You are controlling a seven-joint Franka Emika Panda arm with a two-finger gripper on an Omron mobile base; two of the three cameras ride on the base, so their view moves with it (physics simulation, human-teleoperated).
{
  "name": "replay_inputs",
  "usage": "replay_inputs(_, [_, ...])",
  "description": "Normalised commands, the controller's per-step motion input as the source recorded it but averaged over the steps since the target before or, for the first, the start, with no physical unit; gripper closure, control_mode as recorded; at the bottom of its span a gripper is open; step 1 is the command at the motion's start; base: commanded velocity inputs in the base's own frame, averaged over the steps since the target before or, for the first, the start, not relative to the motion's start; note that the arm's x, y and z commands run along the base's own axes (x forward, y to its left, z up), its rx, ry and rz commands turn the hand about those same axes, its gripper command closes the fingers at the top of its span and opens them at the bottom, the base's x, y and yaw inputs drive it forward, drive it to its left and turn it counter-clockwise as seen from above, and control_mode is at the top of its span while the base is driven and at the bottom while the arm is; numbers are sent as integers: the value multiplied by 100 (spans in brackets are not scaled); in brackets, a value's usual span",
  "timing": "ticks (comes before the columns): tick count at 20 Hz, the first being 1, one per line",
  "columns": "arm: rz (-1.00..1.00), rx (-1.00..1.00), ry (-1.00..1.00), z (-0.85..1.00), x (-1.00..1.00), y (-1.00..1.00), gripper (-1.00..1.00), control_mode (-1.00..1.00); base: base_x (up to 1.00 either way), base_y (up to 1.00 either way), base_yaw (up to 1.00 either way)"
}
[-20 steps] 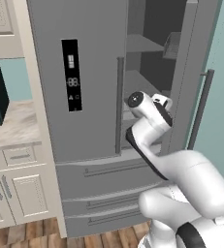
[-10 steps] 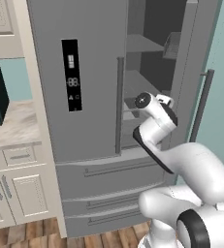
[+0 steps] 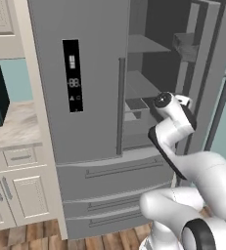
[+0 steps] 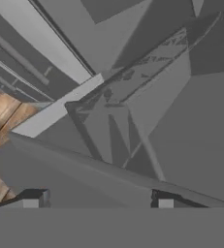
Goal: Retrieve a lemon from the fridge and place it on the cutting board with the fish.
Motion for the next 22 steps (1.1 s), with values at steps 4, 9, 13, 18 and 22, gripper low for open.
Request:
replay_inputs(4, [0, -1, 5, -31, -3, -100, -100, -100, 0, 0, 0])
replay_inputs(9, [-1, -7, 9, -24, 6, -98, -100, -100, 0, 0, 0])
replay_inputs(13, [-2, 0, 1, 0, -42, 6, -100, -100, 0, 0, 0])
replay_inputs(18, [-16, -3, -7, 8, -37, 98, -100, -100, 0, 0, 0])
replay_inputs(22, [-30, 15, -1, 6, 10, 99, -100, -100, 0, 0, 0])
